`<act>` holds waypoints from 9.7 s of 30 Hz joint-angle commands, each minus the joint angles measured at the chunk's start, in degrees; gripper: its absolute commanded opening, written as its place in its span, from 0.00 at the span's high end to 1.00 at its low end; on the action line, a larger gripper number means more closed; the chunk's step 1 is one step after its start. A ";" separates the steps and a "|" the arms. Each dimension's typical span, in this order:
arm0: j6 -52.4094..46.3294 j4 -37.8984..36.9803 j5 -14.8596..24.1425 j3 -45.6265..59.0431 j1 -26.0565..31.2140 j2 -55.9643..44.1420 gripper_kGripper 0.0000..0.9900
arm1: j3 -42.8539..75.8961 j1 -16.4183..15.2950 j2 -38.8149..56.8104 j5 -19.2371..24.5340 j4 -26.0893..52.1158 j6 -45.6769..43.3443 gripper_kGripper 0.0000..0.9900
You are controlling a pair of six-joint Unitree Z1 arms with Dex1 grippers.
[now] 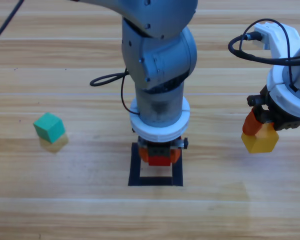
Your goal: Stack the blocks in the rectangular block: red at the bottom, yellow in the middle, green on top
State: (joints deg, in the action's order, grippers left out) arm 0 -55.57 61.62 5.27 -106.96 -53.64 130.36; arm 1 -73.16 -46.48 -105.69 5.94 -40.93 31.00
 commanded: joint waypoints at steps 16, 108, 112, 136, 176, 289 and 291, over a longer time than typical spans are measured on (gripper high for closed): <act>-0.50 -2.21 -1.06 1.76 1.17 5.25 0.90 | -0.84 -1.51 -2.76 0.65 0.15 0.20 1.00; 18.57 3.24 7.38 29.97 18.13 -48.62 0.06 | -32.48 -13.81 -24.65 3.20 -16.11 10.31 1.00; 19.01 3.24 7.21 30.23 18.92 -48.80 0.06 | -35.38 -14.78 -26.23 4.08 -17.26 11.01 1.00; 19.45 -0.01 5.62 34.28 20.33 -48.80 0.06 | -41.80 -16.45 -30.98 5.93 -20.69 12.07 1.00; 21.56 -7.04 2.99 41.40 23.23 -48.36 0.06 | -44.88 -18.47 -31.42 9.27 -23.15 12.77 1.00; -19.84 -9.33 -3.08 25.31 29.20 -16.28 0.05 | 21.04 -7.92 19.91 -11.47 23.88 -28.01 0.00; -20.72 -9.33 -1.93 25.31 28.50 -14.96 0.06 | 21.13 -7.92 19.91 -11.30 23.96 -28.01 0.00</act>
State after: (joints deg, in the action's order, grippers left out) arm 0 -74.77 51.96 1.30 -81.43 -22.12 111.02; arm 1 -53.67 -55.92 -86.50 -6.82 -17.89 3.16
